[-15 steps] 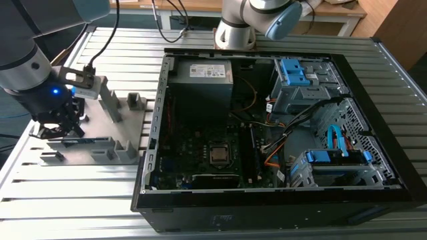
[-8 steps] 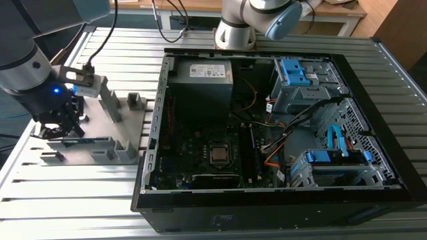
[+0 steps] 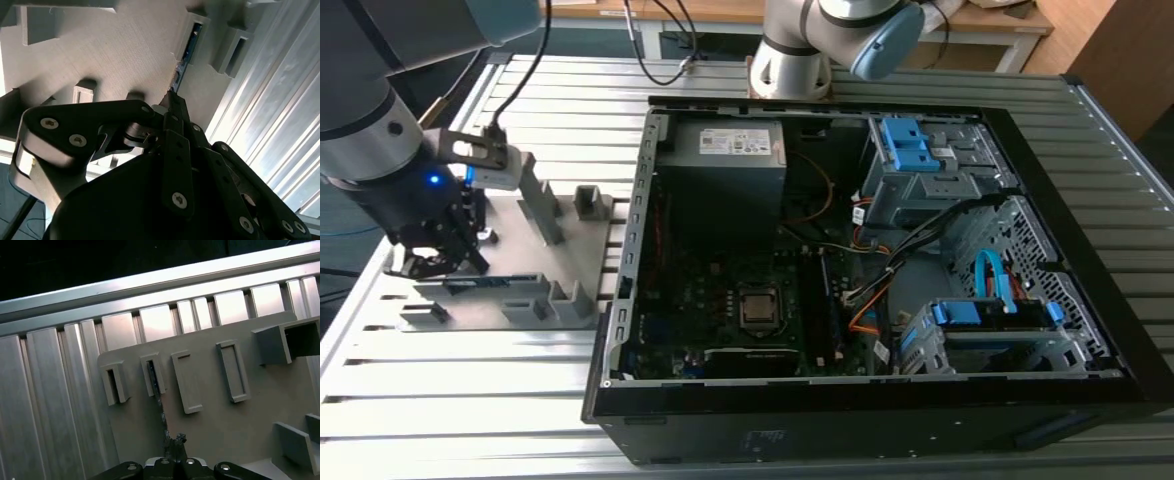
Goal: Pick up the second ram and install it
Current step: 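Pick up the second ram and move it above second insertion slot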
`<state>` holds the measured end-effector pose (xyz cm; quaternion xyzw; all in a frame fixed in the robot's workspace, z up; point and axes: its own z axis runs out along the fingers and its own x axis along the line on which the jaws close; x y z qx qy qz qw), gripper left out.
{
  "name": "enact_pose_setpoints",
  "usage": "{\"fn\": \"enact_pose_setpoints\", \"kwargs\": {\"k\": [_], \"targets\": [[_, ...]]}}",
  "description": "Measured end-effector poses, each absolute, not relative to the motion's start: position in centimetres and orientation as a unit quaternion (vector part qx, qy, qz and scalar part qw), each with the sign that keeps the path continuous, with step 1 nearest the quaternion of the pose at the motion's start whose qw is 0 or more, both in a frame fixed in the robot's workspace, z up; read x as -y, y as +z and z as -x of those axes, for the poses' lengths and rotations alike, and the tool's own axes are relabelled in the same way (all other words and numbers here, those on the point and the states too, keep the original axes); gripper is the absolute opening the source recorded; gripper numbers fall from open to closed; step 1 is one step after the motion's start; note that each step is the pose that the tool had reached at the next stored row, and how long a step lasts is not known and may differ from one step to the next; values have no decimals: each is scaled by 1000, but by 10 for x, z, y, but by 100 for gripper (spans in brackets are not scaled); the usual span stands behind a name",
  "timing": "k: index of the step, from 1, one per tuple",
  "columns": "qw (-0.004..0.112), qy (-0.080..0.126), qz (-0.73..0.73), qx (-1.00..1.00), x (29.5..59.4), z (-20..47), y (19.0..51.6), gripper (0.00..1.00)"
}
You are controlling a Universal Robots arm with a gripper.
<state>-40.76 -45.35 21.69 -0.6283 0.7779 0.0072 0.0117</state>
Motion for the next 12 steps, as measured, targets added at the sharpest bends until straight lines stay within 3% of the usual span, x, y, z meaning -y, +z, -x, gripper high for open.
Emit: {"fn": "enact_pose_setpoints", "kwargs": {"k": [12], "targets": [[11, 8, 661, -750, 453, 408, 217, 10]]}}
